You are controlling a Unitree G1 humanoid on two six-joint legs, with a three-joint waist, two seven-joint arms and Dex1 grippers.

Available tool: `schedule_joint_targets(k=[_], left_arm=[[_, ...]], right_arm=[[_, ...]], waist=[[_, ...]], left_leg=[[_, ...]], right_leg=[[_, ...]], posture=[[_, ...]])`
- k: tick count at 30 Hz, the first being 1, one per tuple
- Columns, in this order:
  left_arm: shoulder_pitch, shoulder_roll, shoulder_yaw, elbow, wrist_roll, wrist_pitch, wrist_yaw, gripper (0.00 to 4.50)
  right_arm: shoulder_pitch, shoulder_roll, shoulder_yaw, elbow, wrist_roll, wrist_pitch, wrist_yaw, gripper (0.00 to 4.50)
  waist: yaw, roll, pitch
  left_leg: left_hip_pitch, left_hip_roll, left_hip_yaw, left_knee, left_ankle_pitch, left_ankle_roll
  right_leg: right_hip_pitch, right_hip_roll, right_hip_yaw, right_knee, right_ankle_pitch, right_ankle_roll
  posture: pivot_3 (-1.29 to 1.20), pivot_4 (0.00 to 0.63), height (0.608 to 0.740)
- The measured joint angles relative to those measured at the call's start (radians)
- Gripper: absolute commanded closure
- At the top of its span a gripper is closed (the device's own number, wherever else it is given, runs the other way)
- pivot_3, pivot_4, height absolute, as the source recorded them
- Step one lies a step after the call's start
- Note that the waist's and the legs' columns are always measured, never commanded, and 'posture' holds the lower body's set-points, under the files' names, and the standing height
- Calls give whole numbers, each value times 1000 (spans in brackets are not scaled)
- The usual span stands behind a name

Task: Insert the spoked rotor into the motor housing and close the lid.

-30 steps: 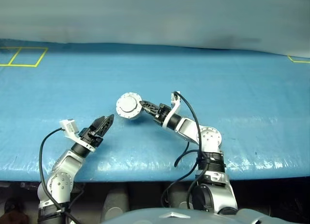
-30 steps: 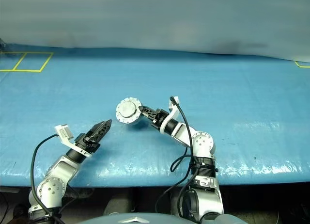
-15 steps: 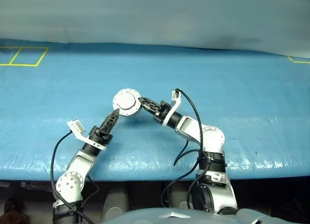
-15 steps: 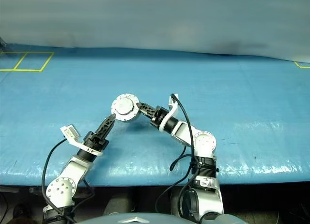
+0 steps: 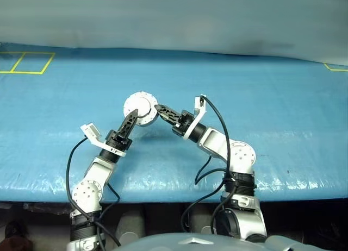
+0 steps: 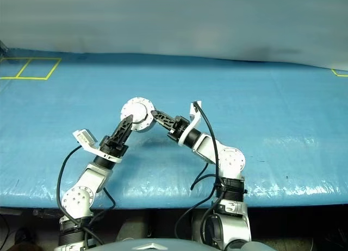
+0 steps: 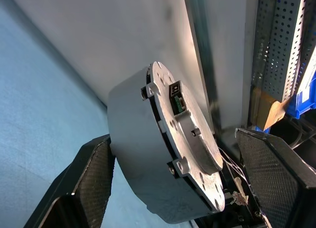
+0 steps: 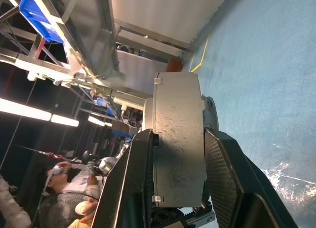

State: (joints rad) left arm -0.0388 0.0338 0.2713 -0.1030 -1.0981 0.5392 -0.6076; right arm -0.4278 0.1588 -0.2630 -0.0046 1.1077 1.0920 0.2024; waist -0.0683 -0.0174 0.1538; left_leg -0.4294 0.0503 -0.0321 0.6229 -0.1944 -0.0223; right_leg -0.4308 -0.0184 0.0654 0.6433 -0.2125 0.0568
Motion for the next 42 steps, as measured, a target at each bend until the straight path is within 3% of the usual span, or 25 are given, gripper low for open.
schedule_joint_targets(k=[3,6,30,35,42], left_arm=[[-3,-2,-4,10,1,0,-5,740],[-9,-1,-4,26,5,0,-4,1577],[-21,-21,14,46,-10,18,-18,1577],[-24,-35,16,45,-16,9,-35,44],[-28,-38,40,48,-101,57,-9,13]], right_arm=[[9,-2,0,-11,0,-1,0,3305],[12,-2,0,-25,0,-1,1,3305],[20,-4,7,-41,0,-12,3,3305],[21,-7,15,-39,-2,-11,4,3305],[21,-8,22,-41,1,-3,10,3305]], waist=[[0,0,0],[0,0,0],[0,0,0],[1,0,0],[1,0,0]], left_leg=[[0,0,0,0,0,0],[0,0,0,0,0,0],[0,0,0,2,0,0],[0,0,0,2,0,0],[0,0,0,2,0,0]], right_leg=[[0,0,0,0,0,0],[0,0,0,0,0,0],[1,0,0,0,1,1],[1,0,0,0,1,1],[1,0,0,0,1,1]], posture=[[0,150,740],[0,150,740],[0,150,740],[0,150,740],[0,150,740]])
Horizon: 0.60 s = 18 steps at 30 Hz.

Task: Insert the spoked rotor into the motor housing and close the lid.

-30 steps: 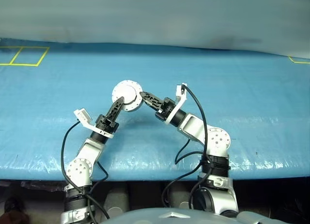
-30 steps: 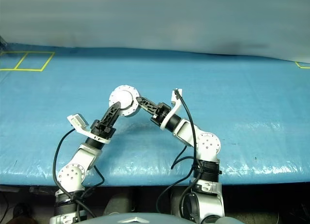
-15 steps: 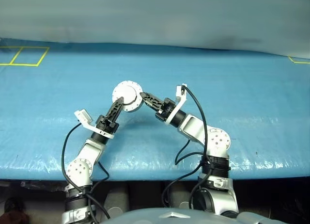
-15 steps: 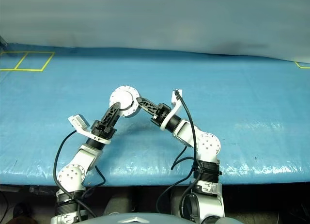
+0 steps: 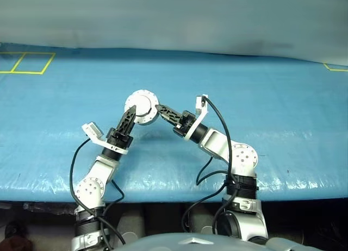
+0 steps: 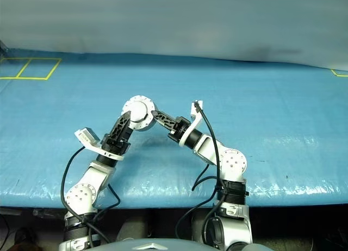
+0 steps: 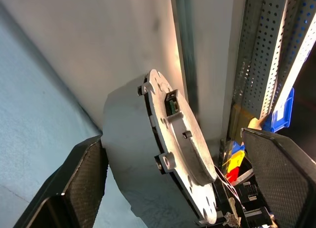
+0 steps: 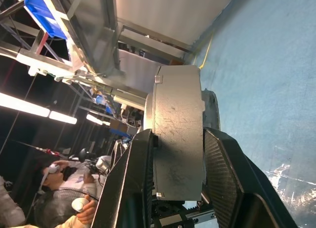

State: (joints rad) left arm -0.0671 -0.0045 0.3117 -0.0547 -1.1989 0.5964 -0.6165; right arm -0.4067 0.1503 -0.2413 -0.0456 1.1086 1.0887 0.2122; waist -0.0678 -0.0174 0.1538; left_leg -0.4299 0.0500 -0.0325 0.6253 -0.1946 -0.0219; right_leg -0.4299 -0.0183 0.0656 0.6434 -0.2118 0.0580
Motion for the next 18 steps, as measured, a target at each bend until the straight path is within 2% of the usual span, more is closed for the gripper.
schedule_joint_targets(k=[18], left_arm=[[-19,-3,23,18,-73,35,20,13]], right_arm=[[3,0,-1,-1,20,1,7,3305]], waist=[[0,0,0]], left_leg=[[0,0,0,1,0,0]], right_leg=[[0,0,0,0,0,0]], posture=[[0,150,740]])
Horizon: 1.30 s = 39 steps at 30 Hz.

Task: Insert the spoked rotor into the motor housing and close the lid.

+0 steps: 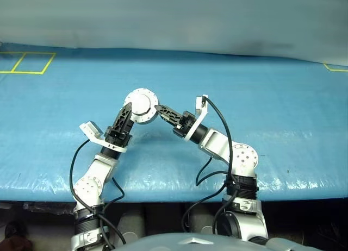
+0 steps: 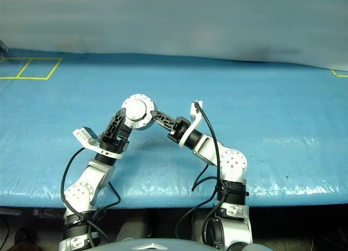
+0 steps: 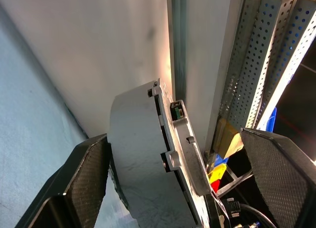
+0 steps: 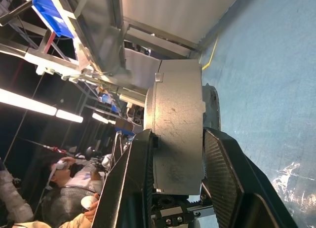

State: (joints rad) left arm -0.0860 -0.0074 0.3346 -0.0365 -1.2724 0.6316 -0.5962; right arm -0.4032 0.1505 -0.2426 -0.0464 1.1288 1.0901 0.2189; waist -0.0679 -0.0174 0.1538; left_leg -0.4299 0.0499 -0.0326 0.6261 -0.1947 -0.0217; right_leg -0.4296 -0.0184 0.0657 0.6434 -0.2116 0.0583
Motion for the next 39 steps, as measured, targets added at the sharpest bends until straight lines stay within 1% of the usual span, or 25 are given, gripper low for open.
schedule_joint_targets(k=[4,9,16,20,25,28,30,31,32,33,39], left_arm=[[3,-6,-1,0,4,0,7,13],[19,-12,-37,1,13,24,7,13],[20,-13,-32,1,12,19,9,13],[15,-37,-17,1,-1,13,21,13],[3,-36,-14,1,9,-9,7,13],[-6,-36,-16,1,11,-9,-1,630],[-10,-36,-19,1,11,-9,-10,1236],[-10,-37,-20,2,10,-9,-14,1607],[-10,-39,-21,2,7,-8,-19,1843],[-10,-42,-22,2,3,-8,-25,1942],[-13,-48,-23,2,-4,-7,-14,1943]], right_arm=[[0,0,0,0,0,-15,1,3305],[-9,3,24,0,11,-17,22,3305],[-9,-3,31,1,11,-23,23,3305],[-9,-8,46,1,11,-24,26,3305],[-5,-21,77,-3,11,-24,45,3305],[1,-28,97,-13,8,-24,46,3305],[7,-32,102,-13,4,-26,46,3305],[13,-34,104,-13,3,-30,47,3305],[19,-36,106,-14,3,-34,52,3305],[21,-40,106,-15,3,-36,64,3305],[22,-45,108,-21,1,-40,66,3305]], waist=[[0,0,0],[0,0,0],[0,0,0],[1,0,0],[0,0,0],[1,0,0],[1,0,0],[1,0,0],[1,0,0],[1,0,0],[0,0,0]], left_leg=[[0,0,0,0,0,0],[0,0,0,0,0,0],[0,0,0,1,0,0],[0,0,0,1,0,0],[0,0,0,1,0,0],[0,0,0,1,0,0],[0,0,0,1,0,0],[-1,-1,0,1,0,0],[-1,-1,0,1,0,0],[-1,-1,0,1,0,0],[-1,0,0,1,0,0]], right_leg=[[0,0,0,0,0,0],[0,0,0,0,0,0],[0,0,0,0,0,0],[0,0,0,0,0,0],[0,0,0,0,0,0],[0,0,0,0,0,0],[0,0,0,0,0,0],[0,0,0,0,0,0],[0,0,0,0,0,0],[0,0,0,0,0,0],[0,0,0,0,0,0]], posture=[[0,150,740],[0,150,740],[0,150,740],[0,150,740],[0,150,740],[0,150,740],[0,150,740],[0,150,740],[0,150,740],[0,150,740],[0,150,740]])
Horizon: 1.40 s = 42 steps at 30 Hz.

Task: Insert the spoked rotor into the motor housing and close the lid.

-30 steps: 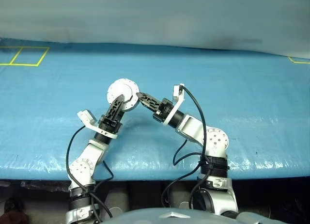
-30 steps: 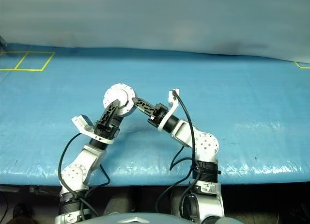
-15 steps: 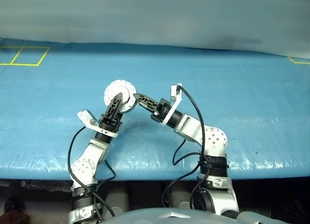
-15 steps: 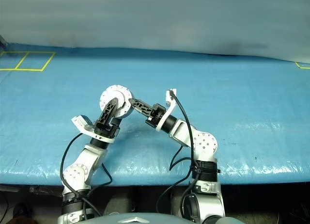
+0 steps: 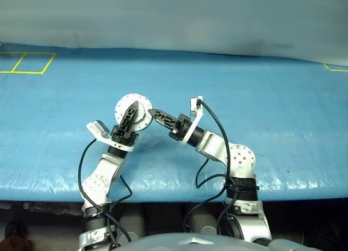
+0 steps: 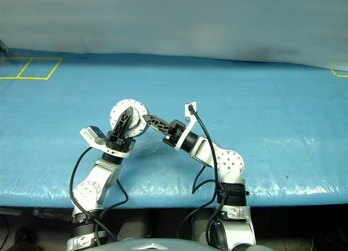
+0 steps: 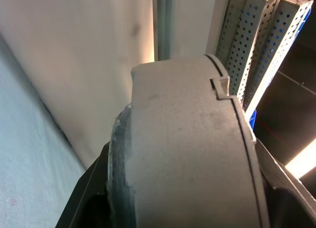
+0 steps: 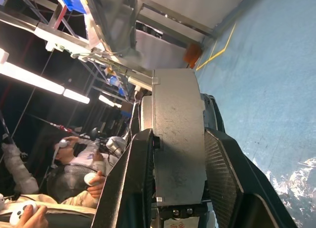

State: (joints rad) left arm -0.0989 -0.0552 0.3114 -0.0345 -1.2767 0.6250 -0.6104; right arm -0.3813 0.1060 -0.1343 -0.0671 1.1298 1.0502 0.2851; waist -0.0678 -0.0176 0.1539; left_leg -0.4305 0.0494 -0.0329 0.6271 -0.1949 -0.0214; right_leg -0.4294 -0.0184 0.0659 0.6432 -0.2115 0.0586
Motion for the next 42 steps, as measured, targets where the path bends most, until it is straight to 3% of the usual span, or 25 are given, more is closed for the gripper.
schedule_joint_targets(k=[8,9,11,20,29,34,40,42], left_arm=[[3,-1,5,0,-1,-1,10,1943],[-1,-1,7,3,-1,-2,20,1943],[-9,-1,10,12,8,-6,41,1943],[-10,-19,82,130,104,-139,179,1943],[-205,-7,245,261,238,-433,398,1943],[-284,55,279,382,329,-488,531,1943],[-342,120,285,430,421,-527,613,82],[-337,129,289,420,455,-559,646,36]], right_arm=[[0,-3,8,0,-12,-9,1,3305],[0,-3,12,1,-24,-19,1,2603],[-1,-3,29,1,-59,-47,4,2037],[-2,-9,80,-19,-276,-308,31,2037],[16,-51,141,-17,-397,-331,46,2037],[16,-50,154,-17,-418,-332,57,2037],[16,-49,169,-17,-441,-348,67,2010],[16,-49,168,-17,-442,-349,68,2010]], waist=[[1,0,0],[1,0,0],[0,0,0],[3,-1,0],[12,-1,1],[12,-4,2],[6,-4,2],[3,-4,1]], left_leg=[[0,0,0,0,0,0],[0,0,0,0,0,0],[0,0,0,0,0,0],[0,0,0,0,0,0],[0,-1,0,0,0,0],[-1,-2,0,0,0,0],[0,-2,0,1,0,0],[2,-2,0,0,0,0]], right_leg=[[0,0,0,0,0,0],[0,0,0,0,0,0],[0,0,0,0,0,0],[0,0,0,0,0,1],[0,0,1,-1,1,1],[0,0,1,-1,4,6],[1,-1,1,0,4,6],[1,0,2,0,4,7]], posture=[[0,150,740],[0,150,740],[0,150,740],[0,150,740],[0,150,740],[0,150,740],[0,150,740],[0,150,740]])
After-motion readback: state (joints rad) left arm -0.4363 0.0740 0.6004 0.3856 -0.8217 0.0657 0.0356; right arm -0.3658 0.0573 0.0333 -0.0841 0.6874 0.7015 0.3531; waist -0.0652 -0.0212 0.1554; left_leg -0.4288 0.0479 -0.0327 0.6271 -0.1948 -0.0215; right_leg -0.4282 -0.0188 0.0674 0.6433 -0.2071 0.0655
